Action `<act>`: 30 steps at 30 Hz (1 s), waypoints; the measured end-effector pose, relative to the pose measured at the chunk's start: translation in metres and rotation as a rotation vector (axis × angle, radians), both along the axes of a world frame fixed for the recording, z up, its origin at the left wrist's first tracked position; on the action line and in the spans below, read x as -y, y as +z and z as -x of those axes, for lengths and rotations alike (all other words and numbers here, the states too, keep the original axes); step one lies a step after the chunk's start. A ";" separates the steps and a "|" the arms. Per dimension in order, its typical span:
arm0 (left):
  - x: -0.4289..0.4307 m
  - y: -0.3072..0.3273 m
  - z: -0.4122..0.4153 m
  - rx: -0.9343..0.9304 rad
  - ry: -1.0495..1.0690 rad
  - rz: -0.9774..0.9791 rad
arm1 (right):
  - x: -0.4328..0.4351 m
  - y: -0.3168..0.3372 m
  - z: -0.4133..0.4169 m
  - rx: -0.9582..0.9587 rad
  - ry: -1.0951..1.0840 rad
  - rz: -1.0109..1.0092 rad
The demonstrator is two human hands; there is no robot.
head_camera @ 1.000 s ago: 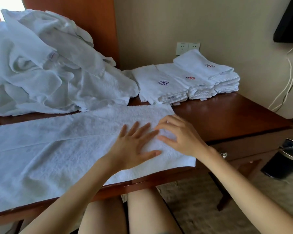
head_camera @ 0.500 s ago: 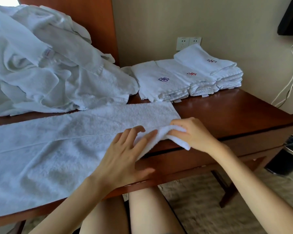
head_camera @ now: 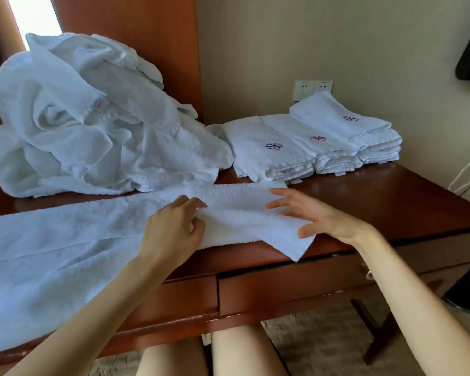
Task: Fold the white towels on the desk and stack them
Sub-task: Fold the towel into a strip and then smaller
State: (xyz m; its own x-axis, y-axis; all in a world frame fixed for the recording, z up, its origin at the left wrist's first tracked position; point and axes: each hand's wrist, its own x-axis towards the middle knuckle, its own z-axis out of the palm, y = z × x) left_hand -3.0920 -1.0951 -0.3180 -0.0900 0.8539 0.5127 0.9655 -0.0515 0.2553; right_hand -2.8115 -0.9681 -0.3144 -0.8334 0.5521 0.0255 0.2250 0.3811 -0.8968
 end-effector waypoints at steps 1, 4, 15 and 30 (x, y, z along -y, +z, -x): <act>-0.010 0.001 0.003 -0.009 0.057 0.006 | 0.000 0.000 -0.004 0.018 0.039 -0.003; -0.034 0.007 0.011 -0.070 0.184 0.061 | -0.002 0.001 -0.007 0.165 0.103 -0.065; -0.060 -0.018 -0.001 -0.199 0.274 0.073 | 0.003 -0.009 0.019 -0.015 -0.390 -0.187; -0.113 0.006 0.048 0.213 0.134 0.387 | -0.050 -0.020 0.056 0.301 -0.981 -0.483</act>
State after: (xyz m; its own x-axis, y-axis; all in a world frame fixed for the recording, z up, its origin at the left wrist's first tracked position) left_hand -3.1396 -0.9820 -0.3117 -0.2810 0.9526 0.1165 0.8811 0.2080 0.4247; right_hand -2.8675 -0.9184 -0.3346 -0.0547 0.9570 0.2848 0.7989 0.2130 -0.5625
